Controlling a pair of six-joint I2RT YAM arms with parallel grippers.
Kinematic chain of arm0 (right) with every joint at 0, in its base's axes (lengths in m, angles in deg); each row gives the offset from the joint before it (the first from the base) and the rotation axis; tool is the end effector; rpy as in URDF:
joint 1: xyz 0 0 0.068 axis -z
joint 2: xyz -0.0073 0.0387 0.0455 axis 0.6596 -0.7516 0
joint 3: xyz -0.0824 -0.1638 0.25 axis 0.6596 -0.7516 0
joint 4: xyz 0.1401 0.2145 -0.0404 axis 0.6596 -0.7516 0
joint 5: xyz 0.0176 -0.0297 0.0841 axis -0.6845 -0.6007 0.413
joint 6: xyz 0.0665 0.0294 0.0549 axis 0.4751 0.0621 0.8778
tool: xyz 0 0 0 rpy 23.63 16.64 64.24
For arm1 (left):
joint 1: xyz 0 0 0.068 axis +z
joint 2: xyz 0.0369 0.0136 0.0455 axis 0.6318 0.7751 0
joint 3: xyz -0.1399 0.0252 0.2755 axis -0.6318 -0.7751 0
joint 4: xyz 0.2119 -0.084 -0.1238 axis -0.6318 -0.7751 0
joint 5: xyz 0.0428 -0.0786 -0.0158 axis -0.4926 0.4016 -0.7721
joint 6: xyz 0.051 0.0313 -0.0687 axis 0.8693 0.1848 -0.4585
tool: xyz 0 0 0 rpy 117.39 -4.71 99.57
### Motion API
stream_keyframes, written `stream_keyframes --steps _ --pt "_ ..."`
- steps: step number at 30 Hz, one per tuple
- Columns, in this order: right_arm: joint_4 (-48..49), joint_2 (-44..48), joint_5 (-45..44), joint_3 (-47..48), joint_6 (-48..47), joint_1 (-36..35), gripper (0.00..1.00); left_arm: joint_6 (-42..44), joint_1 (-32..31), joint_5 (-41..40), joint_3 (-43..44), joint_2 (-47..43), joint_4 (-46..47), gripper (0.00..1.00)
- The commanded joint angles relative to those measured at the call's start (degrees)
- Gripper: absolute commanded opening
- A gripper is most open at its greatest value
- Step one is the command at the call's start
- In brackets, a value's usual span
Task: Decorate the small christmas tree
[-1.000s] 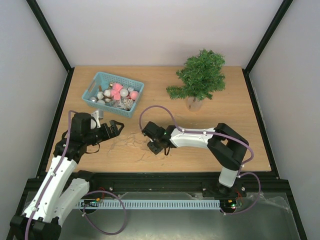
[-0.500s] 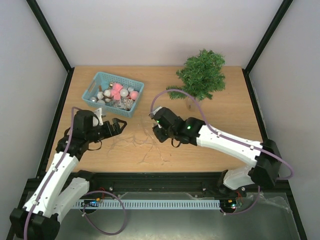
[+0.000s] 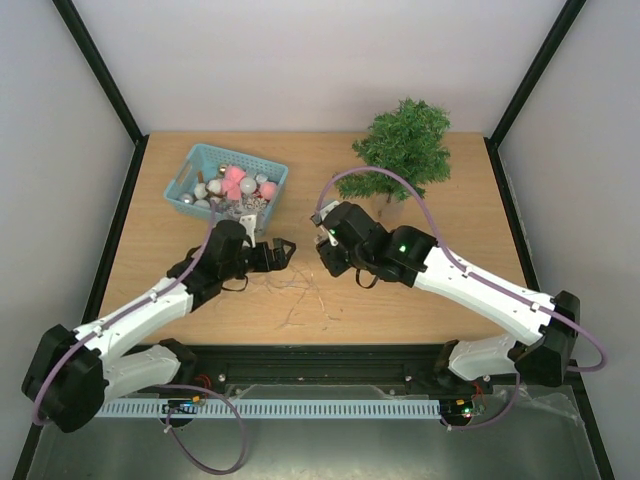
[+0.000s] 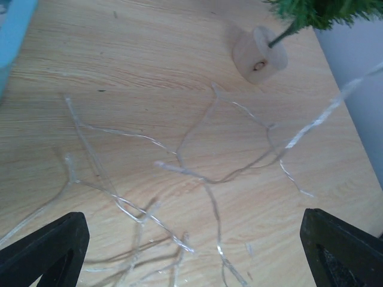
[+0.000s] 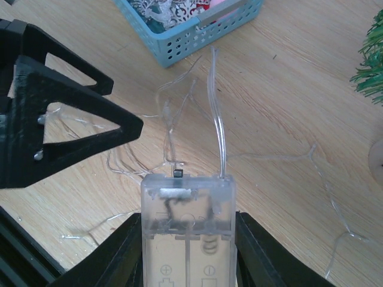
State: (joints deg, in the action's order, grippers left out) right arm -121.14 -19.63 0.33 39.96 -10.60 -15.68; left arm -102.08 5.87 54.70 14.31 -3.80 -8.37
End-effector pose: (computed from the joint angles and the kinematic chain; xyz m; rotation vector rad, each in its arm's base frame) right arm 0.1892 0.2517 0.3659 -0.6918 2.0770 0.4038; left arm 0.2058 -0.1539 0.2536 0.0616 2.2186 -0.9090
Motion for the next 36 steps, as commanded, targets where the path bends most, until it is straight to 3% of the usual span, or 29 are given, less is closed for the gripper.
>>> stream_keyframes --steps 1,6,18,20,22,25,28,29,31,36 --pt "-4.2 2.2 0.6 1.9 0.1 0.3 0.38 -1.5 -1.0 -6.7 -5.9 0.2 15.6 1.00" --pt "-5.2 2.9 0.4 2.9 -0.1 0.4 0.38 1.2 -4.4 -13.5 -6.4 4.2 20.5 0.99" --pt "-5.9 3.9 1.7 4.2 -1.5 3.0 0.38 6.0 -7.7 -16.7 -1.4 11.1 27.1 0.99" --pt "-5.9 3.8 2.1 4.2 -1.6 3.8 0.38 6.9 -7.7 -16.6 -0.1 12.2 27.7 0.92" --pt "-5.7 3.9 2.3 4.4 -1.8 4.8 0.38 7.9 -7.7 -15.6 1.3 13.2 27.8 0.78" --pt "-5.6 3.8 2.9 4.9 -2.0 6.2 0.38 8.6 -7.7 -14.9 3.8 14.5 26.5 0.52" --pt "-5.8 3.8 3.7 5.9 -2.2 7.4 0.38 9.2 -7.7 -14.3 5.4 15.0 25.7 0.18" --pt "-5.8 3.7 3.9 6.3 -2.3 7.8 0.38 9.3 -7.7 -14.2 6.1 14.9 25.0 0.12" --pt "-6.6 3.3 3.7 7.9 -2.6 8.7 0.38 9.6 -7.7 -14.3 8.9 14.7 22.2 0.04" --pt "-8.5 1.5 4.2 16.1 -2.9 13.2 0.38 14.4 -7.7 -14.7 27.6 15.7 6.9 0.03"
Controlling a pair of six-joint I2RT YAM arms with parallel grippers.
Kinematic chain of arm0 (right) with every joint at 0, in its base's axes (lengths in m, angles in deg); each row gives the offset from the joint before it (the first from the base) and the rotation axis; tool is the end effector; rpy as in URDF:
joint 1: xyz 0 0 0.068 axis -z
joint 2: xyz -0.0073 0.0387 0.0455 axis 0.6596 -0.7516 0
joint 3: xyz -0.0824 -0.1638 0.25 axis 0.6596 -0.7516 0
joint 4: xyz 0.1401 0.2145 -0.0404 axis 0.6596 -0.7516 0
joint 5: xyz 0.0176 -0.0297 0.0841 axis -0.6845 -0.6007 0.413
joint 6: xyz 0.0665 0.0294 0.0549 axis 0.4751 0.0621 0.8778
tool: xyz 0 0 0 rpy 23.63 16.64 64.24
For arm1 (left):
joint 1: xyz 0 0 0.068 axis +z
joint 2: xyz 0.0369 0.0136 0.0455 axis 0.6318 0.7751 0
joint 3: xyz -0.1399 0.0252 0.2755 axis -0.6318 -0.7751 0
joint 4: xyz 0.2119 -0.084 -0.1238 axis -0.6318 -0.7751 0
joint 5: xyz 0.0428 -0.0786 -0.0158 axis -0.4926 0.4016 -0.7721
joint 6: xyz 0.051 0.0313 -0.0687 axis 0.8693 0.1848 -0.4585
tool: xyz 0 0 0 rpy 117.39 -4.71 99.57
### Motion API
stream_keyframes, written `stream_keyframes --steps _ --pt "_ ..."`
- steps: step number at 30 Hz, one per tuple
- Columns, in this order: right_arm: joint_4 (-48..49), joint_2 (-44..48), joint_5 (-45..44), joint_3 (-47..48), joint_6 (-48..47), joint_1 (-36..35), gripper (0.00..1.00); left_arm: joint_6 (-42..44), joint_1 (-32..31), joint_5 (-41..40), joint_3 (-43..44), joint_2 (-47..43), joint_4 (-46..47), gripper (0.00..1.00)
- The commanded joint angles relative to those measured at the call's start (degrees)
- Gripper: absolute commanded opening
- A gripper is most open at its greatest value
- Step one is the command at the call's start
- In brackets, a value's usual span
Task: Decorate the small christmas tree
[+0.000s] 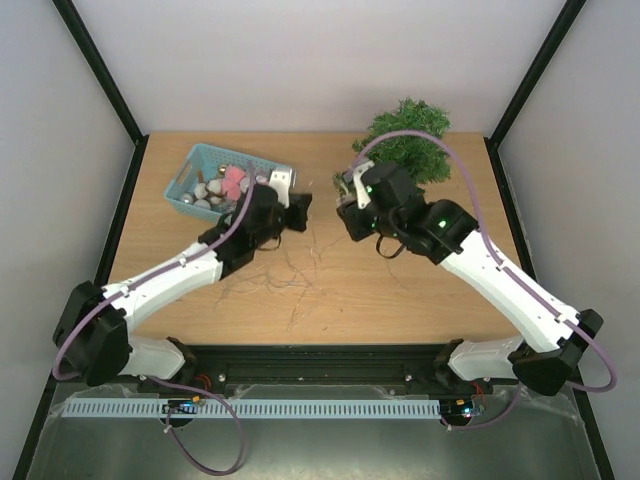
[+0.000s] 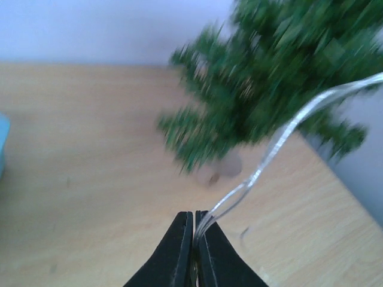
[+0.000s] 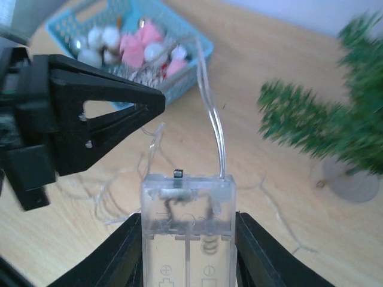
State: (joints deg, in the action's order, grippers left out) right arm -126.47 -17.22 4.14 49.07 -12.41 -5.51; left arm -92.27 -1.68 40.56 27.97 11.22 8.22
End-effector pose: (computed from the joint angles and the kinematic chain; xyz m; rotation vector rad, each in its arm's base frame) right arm 0.2153 0.2057 0.4239 -0.5357 2.0220 0.4069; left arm 0.2646 -0.2229 0.3131 0.1928 1.8844 -0.7701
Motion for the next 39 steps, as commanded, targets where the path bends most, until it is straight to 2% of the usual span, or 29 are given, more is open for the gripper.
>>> stream_keyframes --steps 1,6,9,15,18,25,33,39 --pt "-3.6 -1.6 0.5 8.4 -1.3 4.4 0.38 5.9 -0.2 -0.4 18.9 1.8 -13.1 0.03" --pt "-5.5 -5.2 2.0 18.2 -2.2 11.1 0.38 11.1 -0.1 2.1 43.9 11.1 -27.8 0.03" --pt "-5.0 -6.8 3.0 22.0 -2.5 15.3 0.38 12.4 -0.2 4.0 56.1 17.5 -33.1 0.02" --pt "-4.3 -9.8 7.4 28.4 -0.7 24.7 0.38 13.9 -0.2 8.9 77.5 29.5 -39.8 0.02" --pt "-5.3 -10.9 8.9 31.0 -0.7 28.7 0.39 13.7 -0.2 12.3 84.4 33.6 -40.0 0.02" --pt "-5.7 -10.5 11.8 29.3 0.8 36.7 0.39 11.8 -0.2 16.2 85.9 37.3 -35.8 0.02" --pt "-5.1 -8.0 7.5 24.7 0.9 39.7 0.39 9.6 -1.1 18.3 86.8 40.4 -32.3 0.02" --pt "-6.3 -8.2 6.5 25.2 1.0 41.0 0.39 8.7 -3.6 18.7 87.4 41.5 -32.7 0.02"
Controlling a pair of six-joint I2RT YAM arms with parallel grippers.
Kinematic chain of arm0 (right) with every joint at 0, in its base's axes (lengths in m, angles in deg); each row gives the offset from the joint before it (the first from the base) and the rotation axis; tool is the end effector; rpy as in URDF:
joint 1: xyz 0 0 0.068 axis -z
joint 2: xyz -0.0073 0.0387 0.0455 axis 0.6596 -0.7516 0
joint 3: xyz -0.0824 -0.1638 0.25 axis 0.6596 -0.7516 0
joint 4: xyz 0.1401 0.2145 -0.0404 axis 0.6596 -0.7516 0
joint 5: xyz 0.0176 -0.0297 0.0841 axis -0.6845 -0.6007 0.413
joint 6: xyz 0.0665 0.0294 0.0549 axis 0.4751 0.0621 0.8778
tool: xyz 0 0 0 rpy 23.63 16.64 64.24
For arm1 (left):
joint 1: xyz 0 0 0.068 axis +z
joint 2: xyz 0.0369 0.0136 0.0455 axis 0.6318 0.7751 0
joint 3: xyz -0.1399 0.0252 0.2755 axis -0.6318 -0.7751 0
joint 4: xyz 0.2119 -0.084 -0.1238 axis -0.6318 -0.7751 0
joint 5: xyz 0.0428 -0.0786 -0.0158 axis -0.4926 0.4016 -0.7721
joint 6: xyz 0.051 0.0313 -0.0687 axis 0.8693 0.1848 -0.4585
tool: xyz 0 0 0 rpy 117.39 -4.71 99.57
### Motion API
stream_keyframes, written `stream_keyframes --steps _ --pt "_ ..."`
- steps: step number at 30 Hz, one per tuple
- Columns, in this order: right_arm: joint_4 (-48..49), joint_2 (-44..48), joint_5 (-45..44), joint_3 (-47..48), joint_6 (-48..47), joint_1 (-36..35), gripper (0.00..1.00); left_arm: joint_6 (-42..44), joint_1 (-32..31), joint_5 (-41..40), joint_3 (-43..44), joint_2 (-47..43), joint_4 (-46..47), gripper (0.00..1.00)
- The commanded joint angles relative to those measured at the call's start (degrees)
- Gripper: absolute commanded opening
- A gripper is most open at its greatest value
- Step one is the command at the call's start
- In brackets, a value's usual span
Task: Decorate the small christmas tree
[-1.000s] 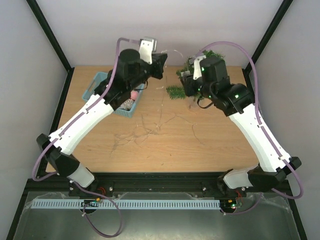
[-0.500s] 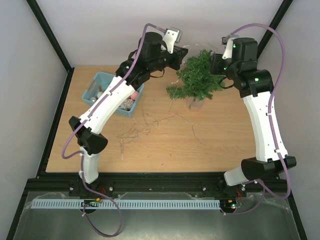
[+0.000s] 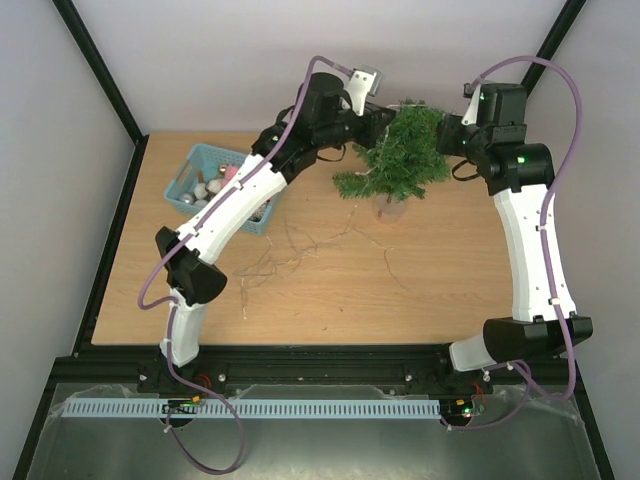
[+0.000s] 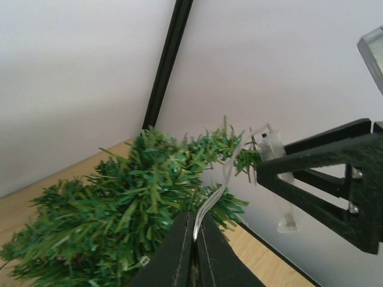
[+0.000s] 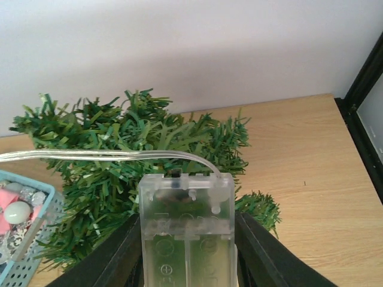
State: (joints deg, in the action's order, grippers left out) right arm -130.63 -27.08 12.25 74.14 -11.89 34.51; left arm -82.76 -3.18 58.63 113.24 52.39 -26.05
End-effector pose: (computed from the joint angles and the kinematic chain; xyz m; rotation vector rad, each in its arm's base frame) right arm 0.3263 0.0341 0.5187 0.1072 1.8838 0.1587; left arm 0.3765 -0.3718 0.4972 0.5819 1.6486 -0.9899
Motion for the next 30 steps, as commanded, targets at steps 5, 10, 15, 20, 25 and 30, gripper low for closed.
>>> stream_keyframes --steps 5,10,15,20,25,30 --pt "-0.3 4.1 2.8 -5.4 1.3 1.0 0.39 0.6 -2.8 -2.4 1.5 0.8 -1.1 0.02" --pt "4.5 8.8 6.7 -14.8 2.8 1.0 0.40 1.0 -3.0 -3.6 -4.1 -1.5 -0.5 0.02" --pt "7.0 9.1 7.1 -19.1 3.2 1.0 0.40 1.9 -2.9 -5.8 -5.7 -1.9 -1.1 0.02" --pt "8.4 6.3 7.0 -17.6 3.5 1.0 0.40 1.7 -1.4 -6.2 -2.8 -0.3 -1.1 0.02" --pt "8.3 2.7 6.4 -13.4 3.1 1.0 0.40 1.0 0.6 -4.3 0.0 1.7 -0.8 0.02" --pt "8.6 -1.2 5.2 -10.2 3.0 1.0 0.39 0.2 2.7 -2.7 0.2 3.7 -0.2 0.02"
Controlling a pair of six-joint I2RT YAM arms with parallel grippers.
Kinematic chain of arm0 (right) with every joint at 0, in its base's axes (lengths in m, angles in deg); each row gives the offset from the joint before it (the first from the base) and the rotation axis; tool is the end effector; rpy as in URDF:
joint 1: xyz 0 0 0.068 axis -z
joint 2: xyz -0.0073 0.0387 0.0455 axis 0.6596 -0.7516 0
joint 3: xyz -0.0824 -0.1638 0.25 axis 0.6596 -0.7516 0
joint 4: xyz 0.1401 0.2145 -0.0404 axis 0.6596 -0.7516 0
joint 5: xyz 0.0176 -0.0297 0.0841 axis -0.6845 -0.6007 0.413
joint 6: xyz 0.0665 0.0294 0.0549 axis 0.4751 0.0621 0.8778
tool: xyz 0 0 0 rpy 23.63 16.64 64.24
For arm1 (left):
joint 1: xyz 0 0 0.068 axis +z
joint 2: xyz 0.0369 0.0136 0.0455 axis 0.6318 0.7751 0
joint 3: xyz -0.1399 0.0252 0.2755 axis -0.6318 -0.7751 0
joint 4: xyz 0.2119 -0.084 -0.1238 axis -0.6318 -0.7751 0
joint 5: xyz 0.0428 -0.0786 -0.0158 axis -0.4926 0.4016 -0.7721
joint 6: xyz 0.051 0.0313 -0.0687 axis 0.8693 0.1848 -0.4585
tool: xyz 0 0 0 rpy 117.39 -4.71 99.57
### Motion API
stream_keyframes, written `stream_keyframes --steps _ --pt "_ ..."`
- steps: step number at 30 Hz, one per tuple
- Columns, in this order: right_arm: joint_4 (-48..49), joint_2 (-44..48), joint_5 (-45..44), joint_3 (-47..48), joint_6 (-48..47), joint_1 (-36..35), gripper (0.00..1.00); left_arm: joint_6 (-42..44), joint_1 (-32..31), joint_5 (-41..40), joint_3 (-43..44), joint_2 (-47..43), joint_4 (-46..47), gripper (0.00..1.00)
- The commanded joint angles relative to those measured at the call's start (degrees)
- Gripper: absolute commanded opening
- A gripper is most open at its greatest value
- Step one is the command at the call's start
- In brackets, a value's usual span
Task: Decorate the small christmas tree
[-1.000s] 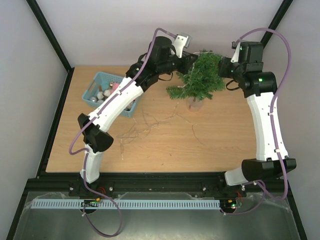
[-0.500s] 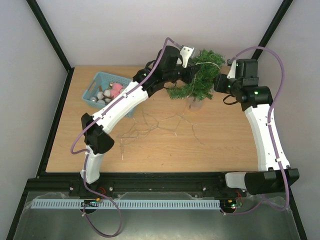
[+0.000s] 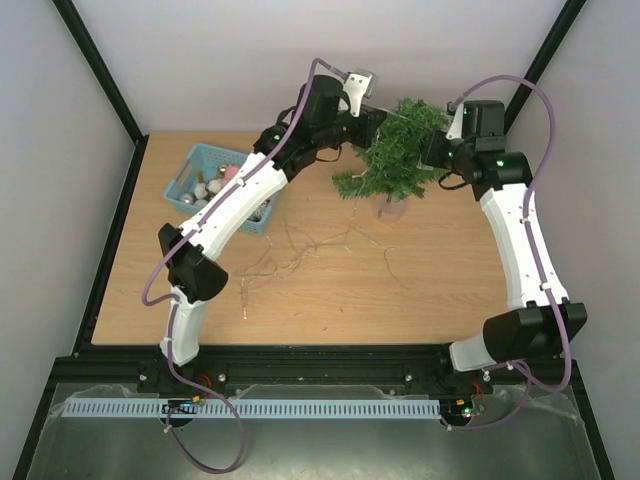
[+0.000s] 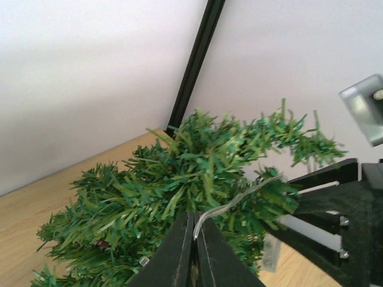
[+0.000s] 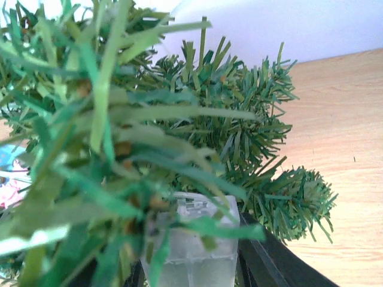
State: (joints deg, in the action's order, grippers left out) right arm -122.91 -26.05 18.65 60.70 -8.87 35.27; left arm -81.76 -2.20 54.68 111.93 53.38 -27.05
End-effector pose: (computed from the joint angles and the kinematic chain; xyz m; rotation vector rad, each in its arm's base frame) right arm 0.3442 0.0407 0.4600 0.1006 1.9736 0.2822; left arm 0.3938 -0.3677 0.4771 0.5345 1.7113 -0.8967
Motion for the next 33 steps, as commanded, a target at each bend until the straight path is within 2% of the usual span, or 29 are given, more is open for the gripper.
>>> stream_keyframes --steps 1,9,18,27,33 --pt "1.4 -2.6 -1.2 3.4 0.1 0.2 0.39 -0.8 2.0 1.4 1.5 3.1 0.9 0.02" --pt "4.5 -4.2 -0.5 0.6 0.5 0.2 0.39 -0.5 2.4 1.6 0.1 5.0 1.1 0.02" --pt "11.1 -1.4 2.7 -9.0 1.9 0.2 0.41 -0.3 1.9 0.8 -8.9 1.5 4.4 0.02" --pt "12.5 1.3 2.4 -12.3 2.3 0.2 0.43 0.4 0.5 -0.1 -9.3 1.0 4.2 0.02" --pt "11.6 2.0 1.4 -11.6 2.8 0.2 0.54 0.3 0.3 -0.3 -9.4 0.6 4.2 0.02"
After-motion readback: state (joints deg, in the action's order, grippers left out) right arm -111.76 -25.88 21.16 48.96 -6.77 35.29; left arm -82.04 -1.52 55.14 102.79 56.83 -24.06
